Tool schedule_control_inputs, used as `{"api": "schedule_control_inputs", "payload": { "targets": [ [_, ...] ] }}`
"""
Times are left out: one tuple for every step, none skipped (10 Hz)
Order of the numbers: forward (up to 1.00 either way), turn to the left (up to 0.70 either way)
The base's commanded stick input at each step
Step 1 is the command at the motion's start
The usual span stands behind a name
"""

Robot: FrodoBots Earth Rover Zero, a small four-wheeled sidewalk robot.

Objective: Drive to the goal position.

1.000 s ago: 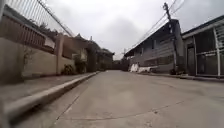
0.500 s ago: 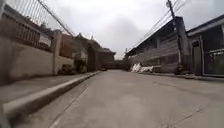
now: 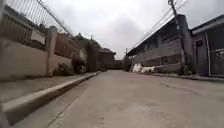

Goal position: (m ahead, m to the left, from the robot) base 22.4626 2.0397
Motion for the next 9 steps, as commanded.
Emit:
{"api": "schedule_control_inputs", "payload": {
  "targets": [
    [0.85, 0.00],
    [0.85, -0.20],
    [0.85, -0.19],
    [0.85, -0.05],
    [0.85, 0.00],
    [0.85, 0.00],
    [0.85, 0.00],
    [0.85, -0.01],
    [0.85, -0.12]
  ]
}}
